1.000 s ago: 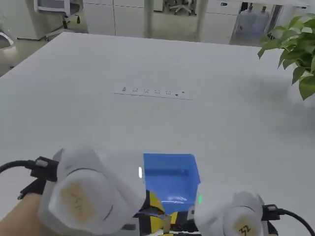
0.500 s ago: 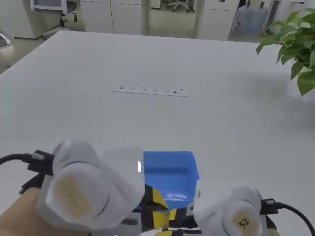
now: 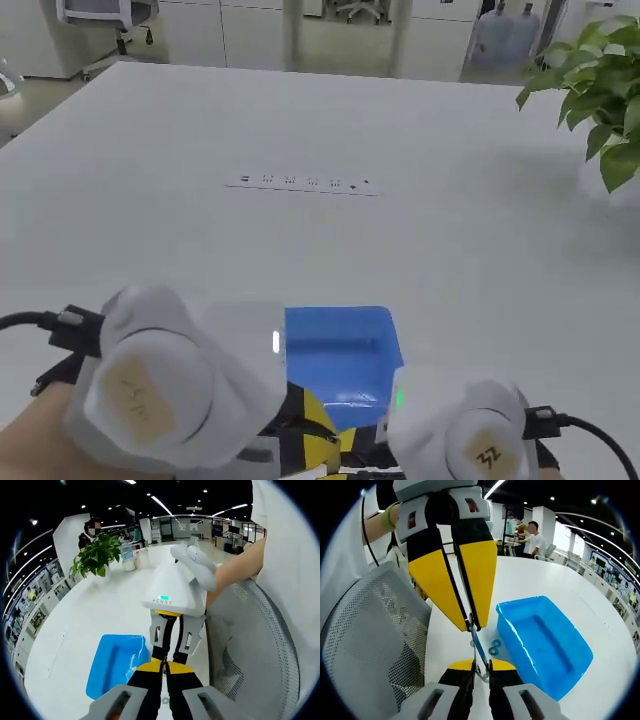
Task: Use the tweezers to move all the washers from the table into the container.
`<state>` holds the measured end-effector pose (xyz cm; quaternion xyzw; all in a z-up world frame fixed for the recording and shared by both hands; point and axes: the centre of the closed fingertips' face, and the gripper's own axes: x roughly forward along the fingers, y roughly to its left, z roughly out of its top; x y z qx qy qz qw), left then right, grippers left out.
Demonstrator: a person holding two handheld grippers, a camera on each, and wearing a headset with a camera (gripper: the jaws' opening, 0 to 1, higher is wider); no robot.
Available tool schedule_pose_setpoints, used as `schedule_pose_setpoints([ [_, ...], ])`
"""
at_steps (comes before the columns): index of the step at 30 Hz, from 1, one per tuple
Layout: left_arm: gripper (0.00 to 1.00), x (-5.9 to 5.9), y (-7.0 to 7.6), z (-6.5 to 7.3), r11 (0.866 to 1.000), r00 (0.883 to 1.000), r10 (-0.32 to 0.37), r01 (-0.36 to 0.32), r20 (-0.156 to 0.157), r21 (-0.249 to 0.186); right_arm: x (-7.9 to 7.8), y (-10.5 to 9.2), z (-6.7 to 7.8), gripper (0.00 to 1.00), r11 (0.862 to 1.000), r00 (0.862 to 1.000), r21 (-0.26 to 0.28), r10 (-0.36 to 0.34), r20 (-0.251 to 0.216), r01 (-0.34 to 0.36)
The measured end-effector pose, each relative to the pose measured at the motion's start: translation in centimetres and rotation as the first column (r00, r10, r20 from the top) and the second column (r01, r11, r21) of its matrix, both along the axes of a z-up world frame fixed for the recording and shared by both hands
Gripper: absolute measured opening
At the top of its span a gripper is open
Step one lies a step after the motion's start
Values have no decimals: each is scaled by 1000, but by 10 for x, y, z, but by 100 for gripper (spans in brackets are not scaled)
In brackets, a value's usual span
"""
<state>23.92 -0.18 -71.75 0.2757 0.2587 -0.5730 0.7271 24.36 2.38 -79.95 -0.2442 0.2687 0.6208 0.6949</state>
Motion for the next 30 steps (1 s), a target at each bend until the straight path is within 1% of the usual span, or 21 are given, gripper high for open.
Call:
schedule_pose_setpoints([
  [3, 0, -1, -1, 0, 1000, 1000, -6, 6, 2, 1, -2, 1, 3, 11, 1000, 1000, 3, -11, -14, 11],
  [5, 0, -1, -1, 0, 1000, 1000, -6, 6, 4, 2, -3, 1, 6, 12, 1000, 1000, 8, -17, -3, 17],
  [6, 0, -1, -2, 0, 1000, 1000, -6, 6, -1, 0, -3, 1, 8, 12, 1000, 1000, 14, -21, 1, 21],
  [8, 0, -1, -1, 0, 1000, 1000, -5, 5, 1, 0, -3, 1, 13, 12, 999, 999, 32, -33, -2, 33],
  [10, 0, -1, -1, 0, 1000, 1000, -7, 7, -5, 1, -3, 1, 16, 11, 998, 999, 47, -39, -6, 39],
  [12, 0, -2, -1, -1, 1000, 1000, -10, 10, -7, 5, -3, 0, 17, 10, 998, 999, 53, -36, -14, 37],
  [15, 0, -3, 0, -3, 1000, 1000, -14, 14, -9, 12, -2, 0, 16, 6, 998, 1000, 52, -29, -9, 30],
  [16, 0, -2, 0, -3, 1000, 1000, -13, 13, -1, 15, -2, 0, 15, 5, 998, 999, 55, -26, -20, 27],
  [17, 0, -3, 0, -2, 1000, 1000, -15, 15, 1, 14, -2, 0, 15, 5, 998, 999, 57, -27, -26, 28],
  [19, 0, -4, -1, 0, 1000, 1000, -11, 11, -2, 0, -3, 0, 15, 5, 998, 999, 60, -26, -33, 28],
  [20, 2, -2, -2, 4, 1000, 1000, 10, -10, -4, -23, -2, 0, 15, 4, 998, 999, 61, -31, -32, 33],
  [21, 4, 0, -2, 8, 998, 999, 39, -39, 0, -48, 1, -1, 15, 4, 997, 998, 60, -52, -38, 54],
  [23, 7, 3, 0, 14, 990, 995, 100, -100, -3, -99, 4, -4, 14, 3, 994, 995, 63, -82, -55, 86],
  [24, 8, 2, 1, 15, 985, 993, 120, -121, -12, -122, 6, -6, 14, 3, 992, 992, 65, -107, -62, 111],
  [25, 9, 1, 3, 16, 976, 988, 152, -154, -30, -152, 8, -8, 14, 3, 988, 988, 72, -129, -85, 135],
  [26, 11, 0, 5, 16, 970, 984, 173, -177, -42, -167, 7, -8, 14, 3, 985, 984, 79, -142, -108, 151],
  [27, 13, 0, 10, 16, 959, 977, 209, -215, -53, -185, 10, -11, 14, 3, 982, 981, 80, -160, -114, 169],
  [28, 17, -1, 13, 15, 951, 971, 231, -238, -60, -197, 11, -12, 14, 3, 980, 979, 82, -170, -115, 180],
  [29, 21, -2, 18, 15, 934, 959, 273, -284, -79, -216, 12, -13, 14, 3, 978, 976, 85, -181, -119, 191],
  [30, 25, -2, 20, 15, 929, 955, 285, -297, -84, -221, 13, -15, 15, 3, 976, 974, 87, -190, -120, 201],
])
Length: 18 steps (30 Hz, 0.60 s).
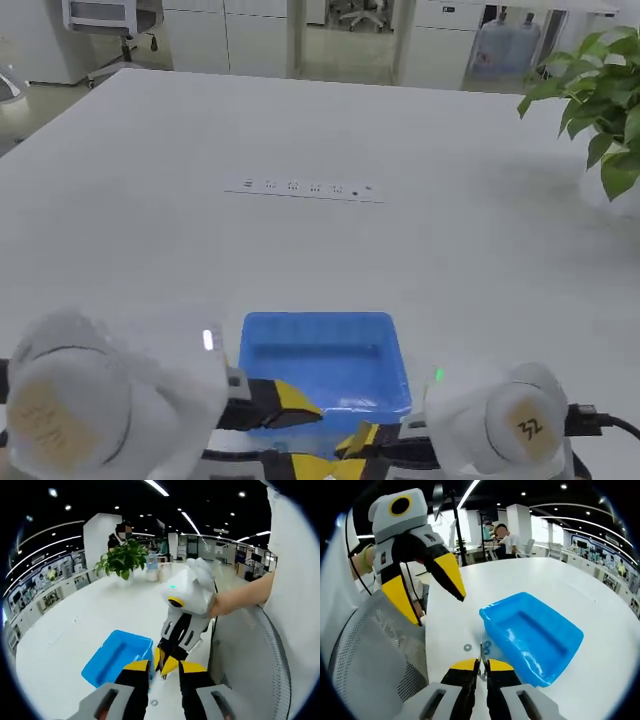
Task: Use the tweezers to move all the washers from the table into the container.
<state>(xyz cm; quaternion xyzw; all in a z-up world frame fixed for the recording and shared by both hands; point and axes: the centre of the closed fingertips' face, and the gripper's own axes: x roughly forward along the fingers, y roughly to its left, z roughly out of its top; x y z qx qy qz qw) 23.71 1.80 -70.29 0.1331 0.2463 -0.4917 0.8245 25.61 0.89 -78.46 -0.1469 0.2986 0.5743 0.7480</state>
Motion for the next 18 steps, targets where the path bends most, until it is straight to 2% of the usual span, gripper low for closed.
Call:
schedule_pose_setpoints([
  [2, 35, 0, 9, 0, 997, 998, 69, -69, -9, -34, 1, -2, 3, 3, 1000, 1000, 15, -15, -9, 15],
  [5, 45, -1, 26, 2, 983, 985, 171, -172, -21, -72, 2, -2, 10, 3, 999, 999, 39, -30, -24, 31],
  [6, 47, -1, 30, 2, 979, 982, 189, -190, -19, -70, 3, -2, 14, 3, 998, 999, 50, -36, -28, 38],
  [9, 54, 1, 42, 8, 965, 967, 253, -251, 22, -76, 5, -3, 23, 3, 996, 998, 70, -50, -39, 53],
  [11, 56, 2, 47, 13, 951, 954, 297, -292, 36, -98, 7, -4, 32, 3, 995, 998, 79, -50, -36, 52],
  [12, 56, 4, 50, 17, 942, 945, 322, -314, 54, -115, 8, -4, 36, 3, 995, 998, 81, -49, -31, 51],
  [15, 58, 5, 55, 20, 927, 931, 361, -350, 60, -137, 13, -5, 49, 3, 996, 999, 80, -41, 0, 41],
  [18, 60, 6, 58, 22, 919, 922, 380, -368, 71, -142, 19, -6, 60, 3, 996, 999, 81, -29, 22, 27],
])
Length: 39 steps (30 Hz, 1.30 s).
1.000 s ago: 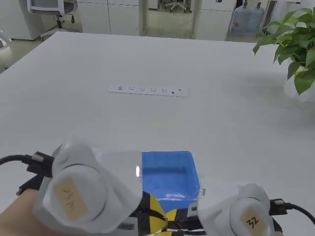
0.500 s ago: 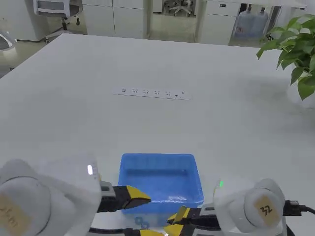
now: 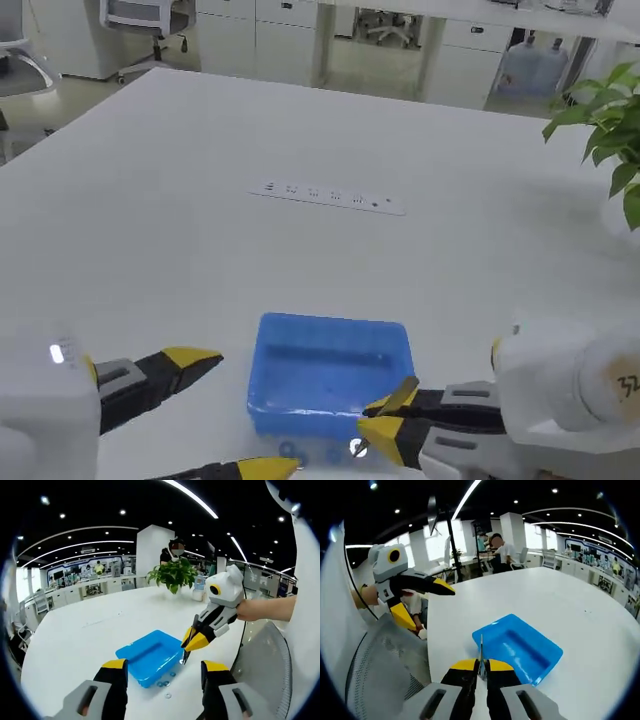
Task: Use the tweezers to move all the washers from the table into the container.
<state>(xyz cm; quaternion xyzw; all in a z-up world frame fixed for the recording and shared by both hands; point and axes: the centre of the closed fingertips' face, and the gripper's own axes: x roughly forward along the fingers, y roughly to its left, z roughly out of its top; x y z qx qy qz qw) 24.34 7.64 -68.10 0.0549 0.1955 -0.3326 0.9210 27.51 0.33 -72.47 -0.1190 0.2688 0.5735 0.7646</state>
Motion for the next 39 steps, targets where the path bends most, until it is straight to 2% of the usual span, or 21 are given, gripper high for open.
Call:
schedule_pose_setpoints([
  [4, 61, 1, 4, 2, 1000, 1000, 10, -10, 12, 10, 11, -1, 11, 3, 1000, 1000, 5, 6, 27, -6],
  [5, 62, 2, 6, 3, 1000, 1000, 19, -19, 20, 16, 16, -1, 12, 3, 1000, 999, 4, 3, 32, -3],
  [8, 63, 2, 10, 4, 1000, 999, 31, -31, 19, 4, 31, -5, 11, 3, 1000, 998, -16, -23, 55, 24],
  [11, 65, 2, 15, 4, 999, 999, 48, -48, 20, 1, 51, -11, 4, 3, 996, 994, -32, -86, 62, 88],
  [12, 65, 2, 17, 3, 999, 999, 51, -51, 19, -1, 60, -15, -1, 3, 992, 992, -53, -112, 66, 115],
  [15, 66, 1, 20, 3, 998, 998, 56, -56, 15, 0, 73, -20, -13, 3, 987, 990, -85, -132, 57, 136],
  [18, 66, 1, 24, 2, 998, 998, 59, -59, 18, 9, 82, -22, -22, 3, 985, 988, -86, -149, 27, 151],
  [19, 66, 2, 29, -3, 998, 998, 62, -62, 18, 9, 85, -22, -25, 3, 984, 988, -85, -156, 18, 157],
  [22, 66, 1, 29, -2, 998, 998, 66, -67, 21, 16, 87, -20, -32, 3, 984, 987, -78, -162, -19, 161],
  [25, 66, 1, 29, -1, 997, 997, 69, -70, 20, 15, 88, -15, -37, 3, 985, 987, -79, -159, -37, 156],
  [32, 65, -1, 31, 0, 996, 996, 83, -84, 19, 20, 87, -13, -52, 3, 983, 993, -141, -121, -9, 118],
  [39, 65, -2, 33, 1, 995, 995, 97, -97, 16, 20, 85, -14, -55, 3, 983, 993, -144, -117, -12, 114],
])
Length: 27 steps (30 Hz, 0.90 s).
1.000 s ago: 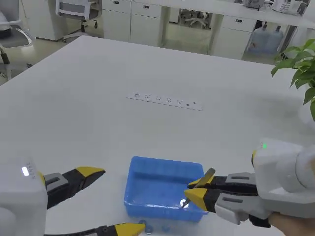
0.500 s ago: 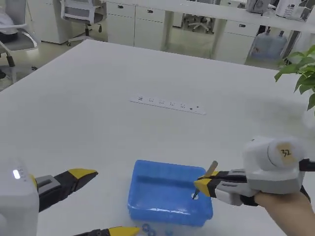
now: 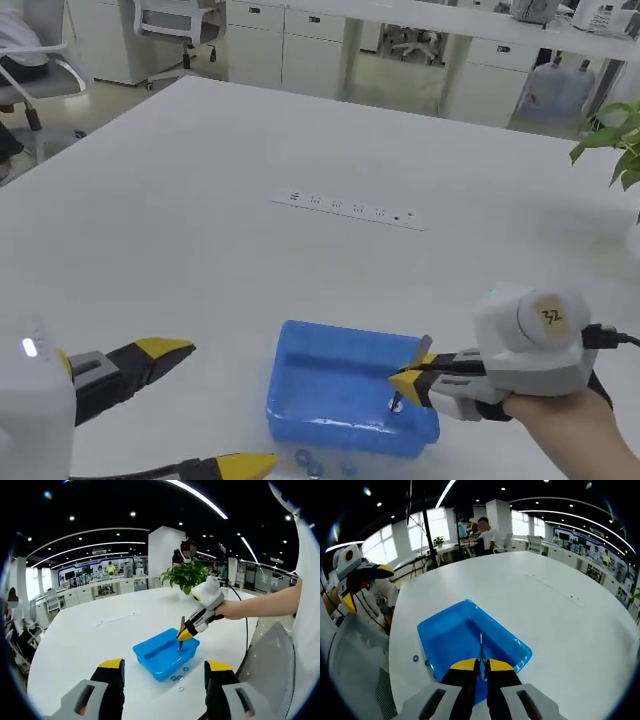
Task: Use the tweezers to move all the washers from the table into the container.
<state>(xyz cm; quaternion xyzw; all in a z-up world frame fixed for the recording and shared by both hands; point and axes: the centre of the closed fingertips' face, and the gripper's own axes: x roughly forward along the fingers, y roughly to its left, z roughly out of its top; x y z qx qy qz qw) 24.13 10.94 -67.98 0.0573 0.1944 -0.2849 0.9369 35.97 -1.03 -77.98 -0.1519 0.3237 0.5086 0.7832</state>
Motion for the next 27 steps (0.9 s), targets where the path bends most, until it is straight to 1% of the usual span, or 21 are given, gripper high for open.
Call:
schedule_pose_setpoints([
  [3, 65, 0, -1, 0, 1000, 1000, -1, 1, -3, 7, -2, 0, 2, 3, 1000, 1000, 1, 19, 17, -19],
  [4, 65, 0, -1, 0, 1000, 1000, -2, 2, -1, 8, -2, 0, 4, 3, 1000, 999, 6, 23, 29, -23],
  [6, 65, 0, -2, 1, 1000, 1000, -4, 4, 1, 5, -5, 1, 11, 4, 999, 999, 24, 23, 37, -24],
  [7, 65, 0, -3, 1, 1000, 1000, -5, 5, 0, 2, -6, 3, 16, 3, 999, 999, 43, 20, 45, -22],
  [10, 64, -1, -5, 0, 1000, 1000, -8, 8, -4, 2, -10, 4, 29, 3, 997, 998, 72, 10, 67, -15],
  [11, 64, -1, -6, 0, 1000, 1000, -10, 10, -5, 2, -13, 5, 35, 3, 996, 997, 91, 9, 78, -16],
  [14, 64, -2, -7, 0, 1000, 1000, -14, 14, -6, 3, -22, 7, 51, 3, 990, 996, 138, 0, 90, -12],
  [18, 63, -2, -8, 0, 1000, 1000, -18, 18, -6, -1, -35, 10, 66, 2, 982, 995, 187, -6, 99, -13],
  [19, 63, -2, -9, 0, 1000, 1000, -19, 19, -5, -3, -39, 12, 68, 2, 980, 996, 197, -1, 89, -16],
  [20, 63, -2, -9, 0, 1000, 1000, -19, 19, -5, -3, -46, 15, 69, 2, 976, 998, 214, 9, 68, -23],
  [21, 63, -2, -9, 0, 1000, 1000, -20, 20, -4, -3, -51, 16, 68, 2, 975, 998, 218, 18, 61, -31],
  [22, 63, -2, -9, 0, 1000, 1000, -22, 22, -5, -4, -58, 19, 66, 2, 975, 998, 217, 35, 49, -45],
  [23, 63, -2, -10, 0, 1000, 1000, -22, 22, -5, -4, -62, 21, 64, 2, 975, 998, 214, 45, 44, -53],
  [24, 62, -2, -10, 0, 1000, 1000, -25, 25, -5, -3, -68, 23, 59, 2, 977, 997, 204, 61, 36, -67],
  [27, 62, -3, -10, -1, 1000, 1000, -29, 29, -8, 1, -79, 29, 46, 2, 977, 995, 188, 96, 10, -96],
])
